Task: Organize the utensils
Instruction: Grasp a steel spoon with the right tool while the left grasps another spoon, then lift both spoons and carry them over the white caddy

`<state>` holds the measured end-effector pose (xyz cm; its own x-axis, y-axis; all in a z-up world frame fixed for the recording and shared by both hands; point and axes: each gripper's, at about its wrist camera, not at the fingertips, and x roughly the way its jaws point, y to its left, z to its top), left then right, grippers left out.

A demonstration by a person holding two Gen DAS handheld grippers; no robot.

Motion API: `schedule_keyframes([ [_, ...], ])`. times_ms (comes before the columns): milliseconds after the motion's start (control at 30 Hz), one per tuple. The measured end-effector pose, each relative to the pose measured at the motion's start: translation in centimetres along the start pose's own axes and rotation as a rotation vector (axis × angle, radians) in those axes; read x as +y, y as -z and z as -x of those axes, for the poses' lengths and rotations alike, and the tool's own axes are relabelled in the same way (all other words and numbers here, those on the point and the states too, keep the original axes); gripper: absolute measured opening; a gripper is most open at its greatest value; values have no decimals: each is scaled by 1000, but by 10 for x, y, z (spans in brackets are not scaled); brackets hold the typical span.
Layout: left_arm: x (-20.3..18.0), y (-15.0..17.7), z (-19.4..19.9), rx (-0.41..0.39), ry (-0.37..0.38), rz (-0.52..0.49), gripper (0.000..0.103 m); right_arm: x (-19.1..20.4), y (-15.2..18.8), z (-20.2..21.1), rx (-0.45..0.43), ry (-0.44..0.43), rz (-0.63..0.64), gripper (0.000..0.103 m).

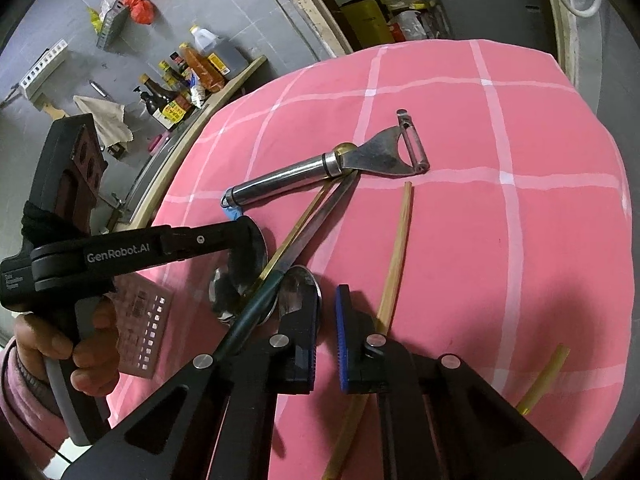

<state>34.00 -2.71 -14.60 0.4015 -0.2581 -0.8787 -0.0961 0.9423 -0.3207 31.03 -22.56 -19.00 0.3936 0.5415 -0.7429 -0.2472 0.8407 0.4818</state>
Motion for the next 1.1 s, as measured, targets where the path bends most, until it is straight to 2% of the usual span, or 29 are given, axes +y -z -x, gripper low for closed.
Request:
schedule_keyframes([
  [100,-7,-3,2,-17,-1,-43,14,0,1,1,-2,4,3,8],
  [233,-12,-6,-6,4,-7,-79,14,-3,1,1,-3,1,-8,8],
  [367,-12,-7,-6,9,0,-104,14,-5,2,2,-6,-9,-28,3],
  [500,-13,-8,-3,13,3,-111,7,-3,5,6,-19,9,-31,3],
  [700,-17,-1,10,5,2,-124,2,1,9,30,-71,55,-44,3],
  [900,-19,10,39,-56,-8,-142,2,16,13,63,-139,161,10,3],
  [1100,-35,18,83,-181,-34,-205,2,33,18,107,-254,276,51,3],
])
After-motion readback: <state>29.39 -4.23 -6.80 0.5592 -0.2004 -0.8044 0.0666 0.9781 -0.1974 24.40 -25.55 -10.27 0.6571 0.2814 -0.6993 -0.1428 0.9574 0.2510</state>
